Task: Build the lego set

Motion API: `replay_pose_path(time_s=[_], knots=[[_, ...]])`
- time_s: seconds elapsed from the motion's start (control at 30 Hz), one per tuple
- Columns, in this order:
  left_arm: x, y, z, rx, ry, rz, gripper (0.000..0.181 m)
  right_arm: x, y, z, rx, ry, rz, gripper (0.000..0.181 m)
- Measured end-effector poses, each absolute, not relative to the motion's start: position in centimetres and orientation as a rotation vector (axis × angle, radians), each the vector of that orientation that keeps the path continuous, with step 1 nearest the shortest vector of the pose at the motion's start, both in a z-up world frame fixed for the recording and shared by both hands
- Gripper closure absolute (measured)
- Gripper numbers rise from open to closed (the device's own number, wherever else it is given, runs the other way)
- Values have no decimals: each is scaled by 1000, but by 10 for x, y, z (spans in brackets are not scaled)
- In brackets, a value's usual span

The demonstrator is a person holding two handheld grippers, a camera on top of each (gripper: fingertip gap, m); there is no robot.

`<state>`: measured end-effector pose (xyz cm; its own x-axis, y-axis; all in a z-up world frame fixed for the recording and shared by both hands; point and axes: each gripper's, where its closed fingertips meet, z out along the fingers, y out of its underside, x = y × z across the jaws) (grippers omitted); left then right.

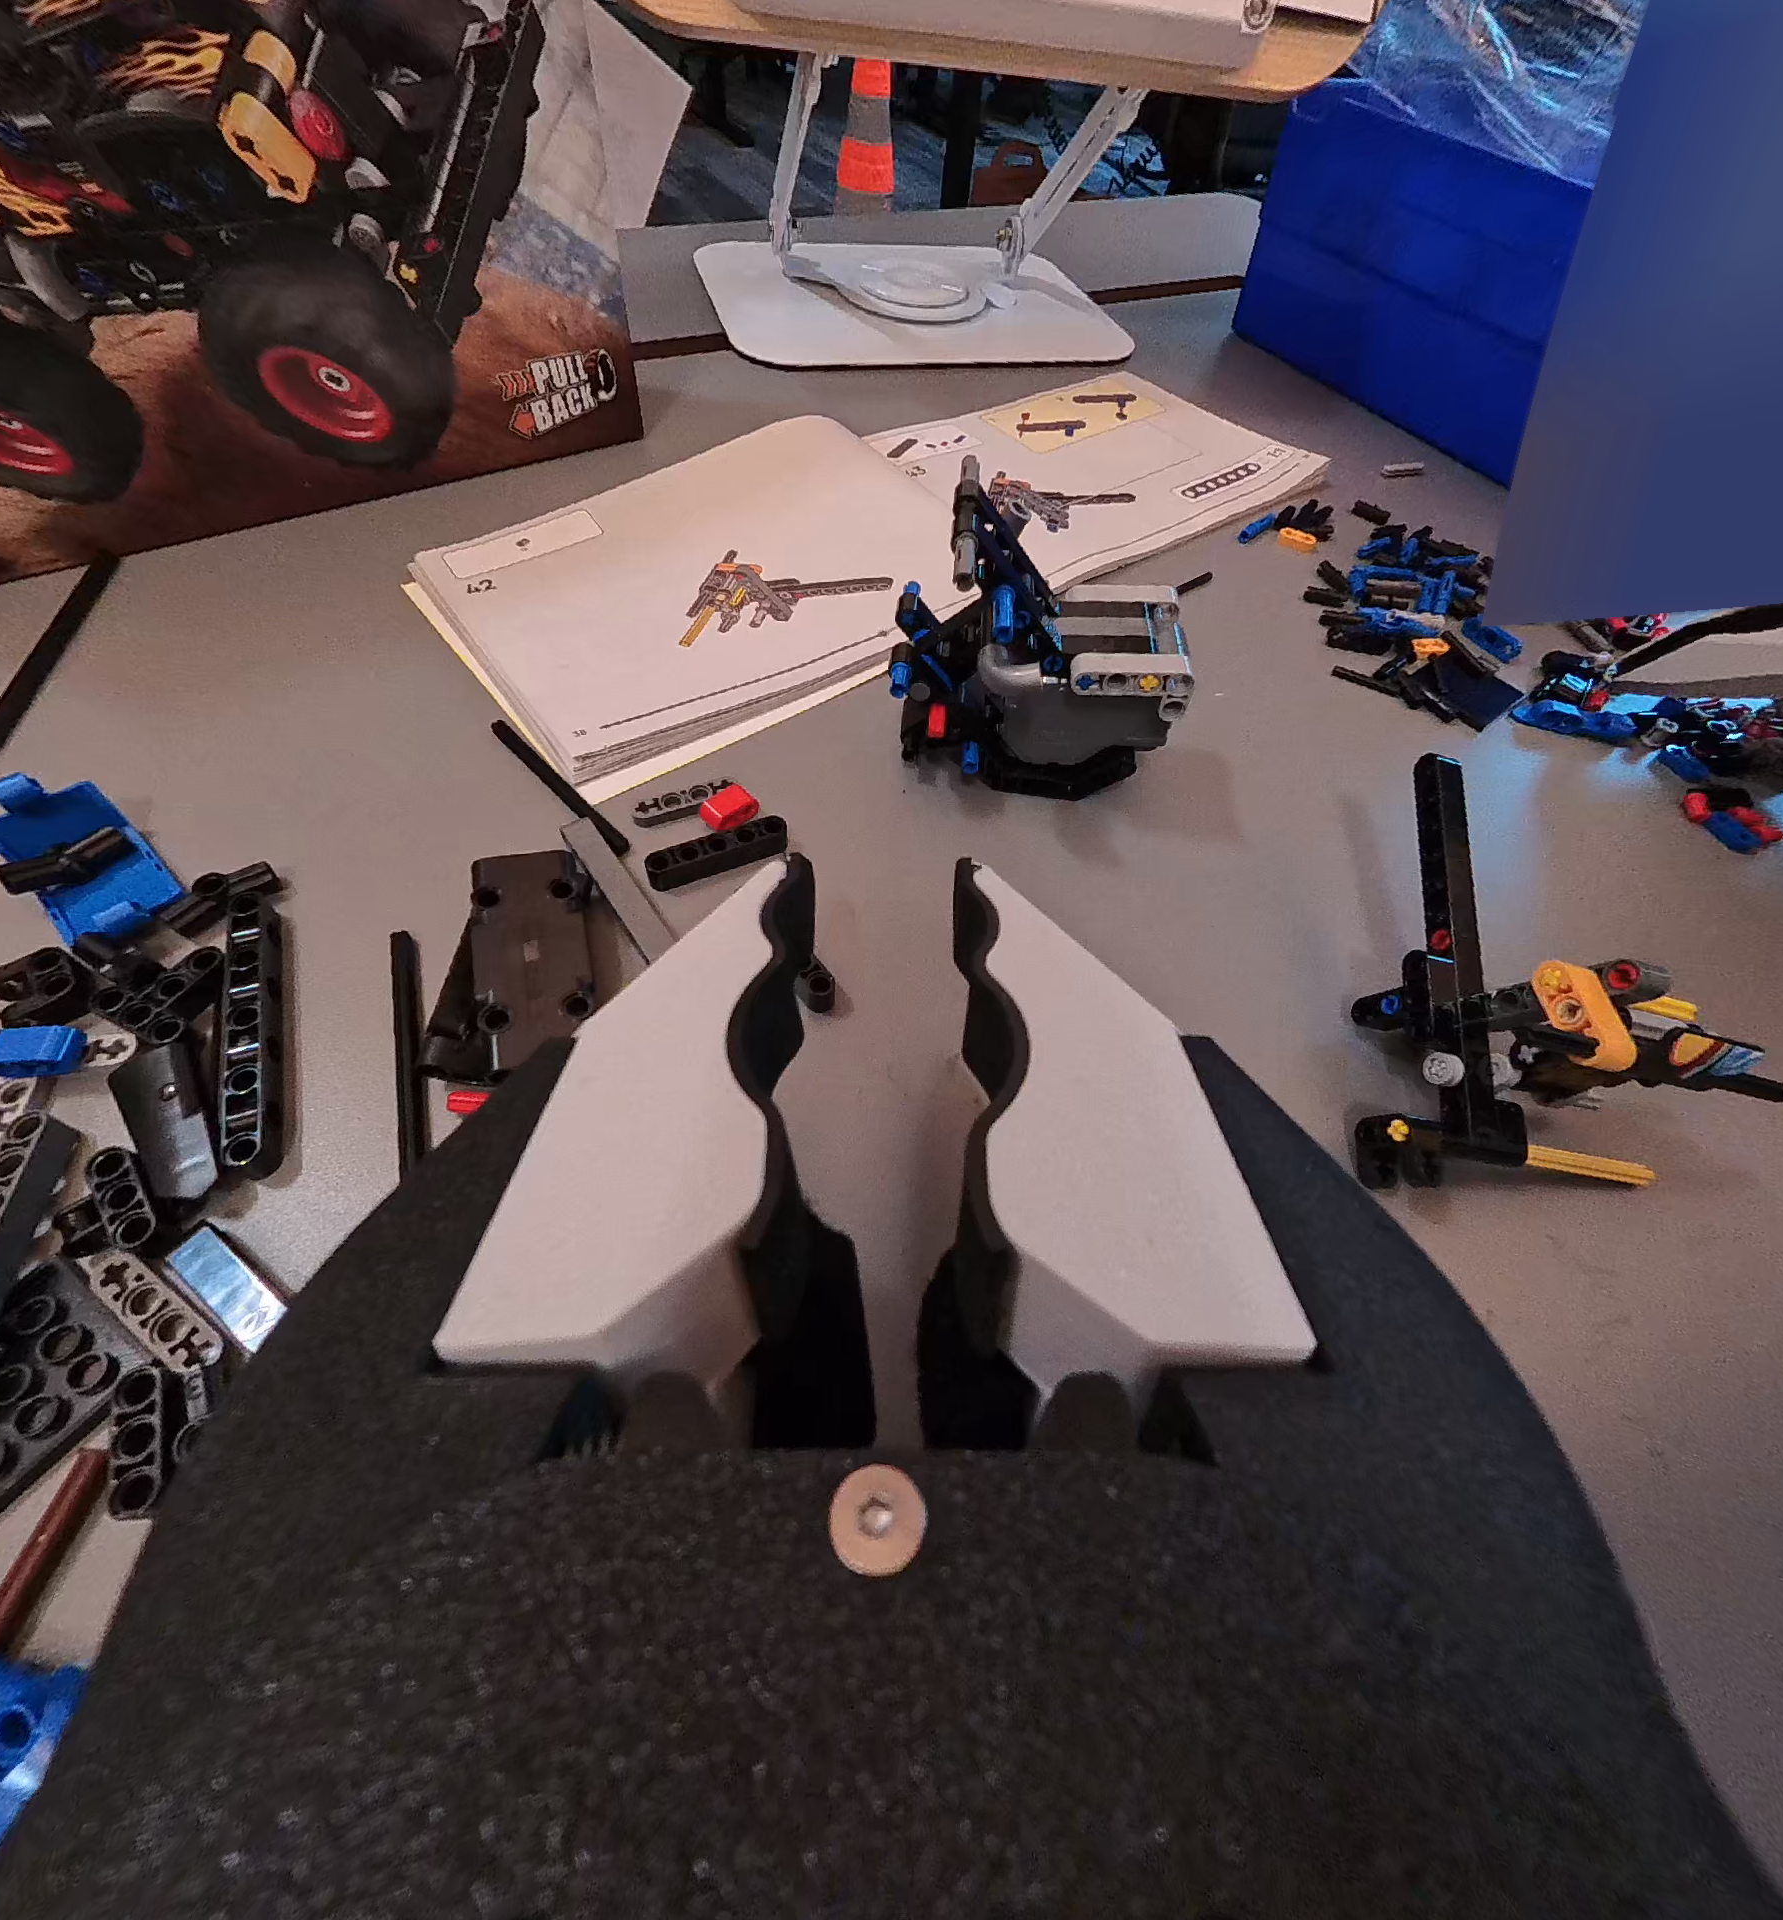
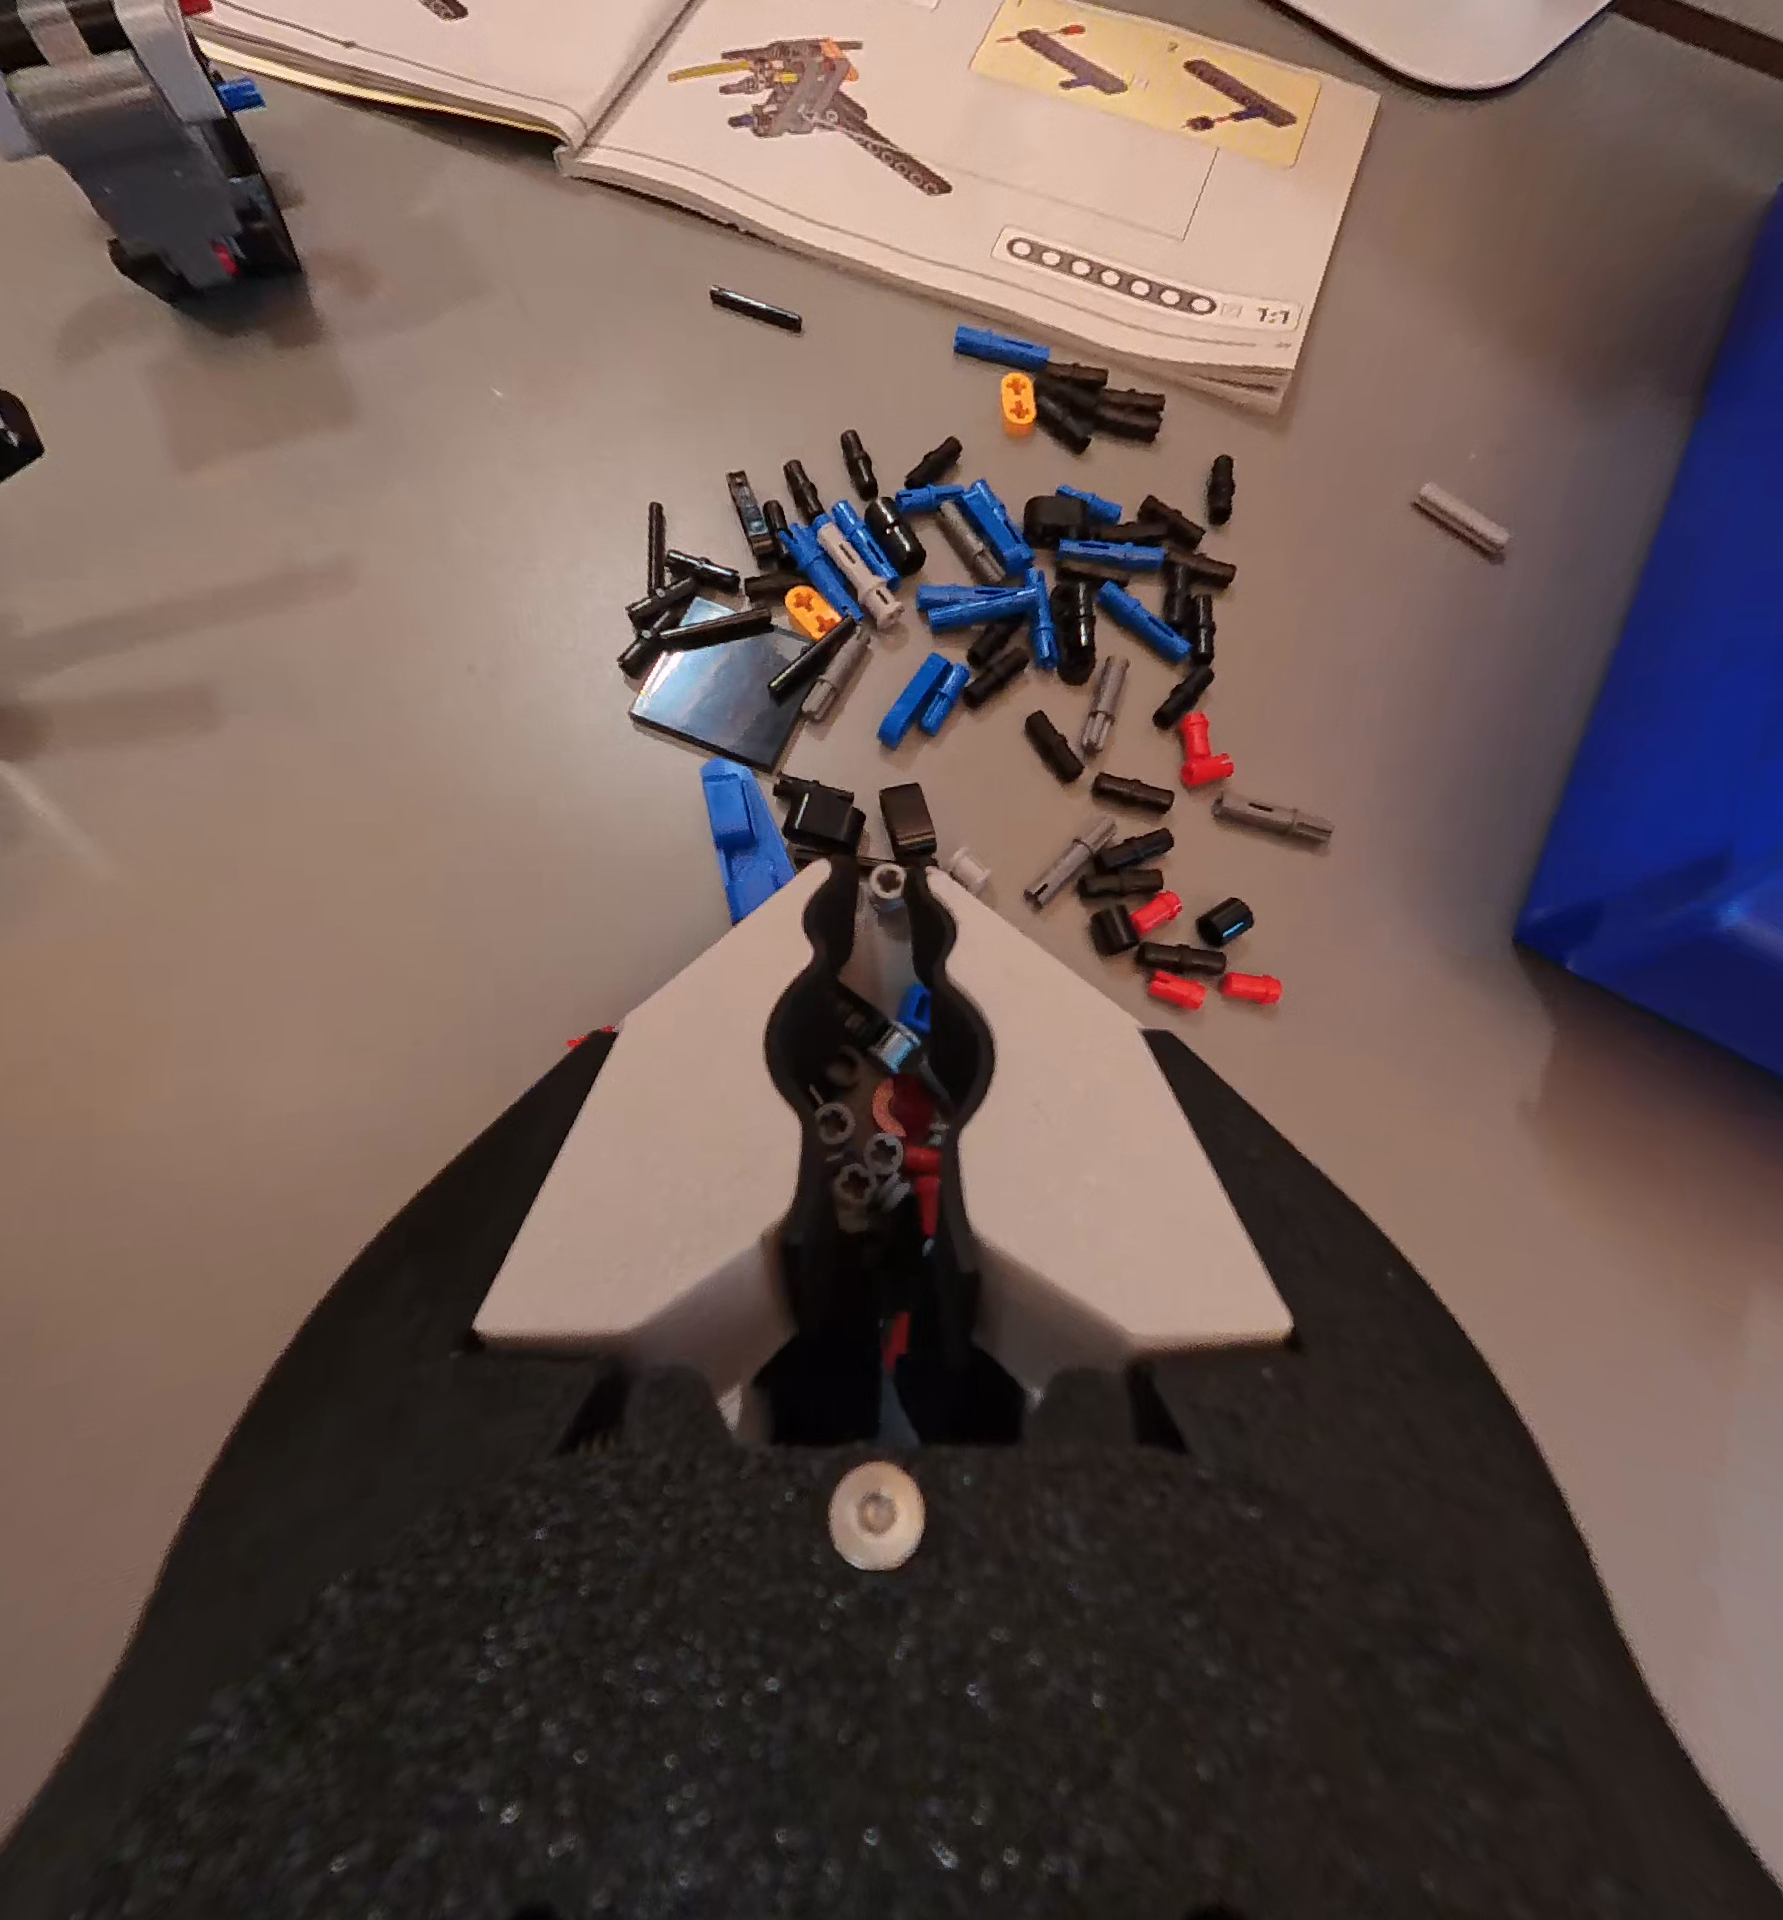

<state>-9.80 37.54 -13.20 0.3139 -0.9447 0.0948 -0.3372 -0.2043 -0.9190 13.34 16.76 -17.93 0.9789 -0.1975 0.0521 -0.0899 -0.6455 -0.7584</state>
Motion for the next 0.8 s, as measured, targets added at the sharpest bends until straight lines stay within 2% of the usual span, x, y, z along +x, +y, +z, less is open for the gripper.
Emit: replay_pose_path(time_s=[0.1, 0.33, 0.5, 0.8], knots=[[-98, 376, -132, -1724, 1160, -897, 156, 134, 167, -179, -2276, 199, -170, 181], [-98, 375, -131, -1717, 1159, -899, 156, 137, 164, -179, -2301, 159, -270, 181], [-98, 375, -131, -1714, 1160, -894, 156, 131, 163, -175, -2302, 123, -244, 168], [-99, 375, -130, -1712, 1157, -894, 157, 131, 169, -185, -2334, 125, -185, 173]])
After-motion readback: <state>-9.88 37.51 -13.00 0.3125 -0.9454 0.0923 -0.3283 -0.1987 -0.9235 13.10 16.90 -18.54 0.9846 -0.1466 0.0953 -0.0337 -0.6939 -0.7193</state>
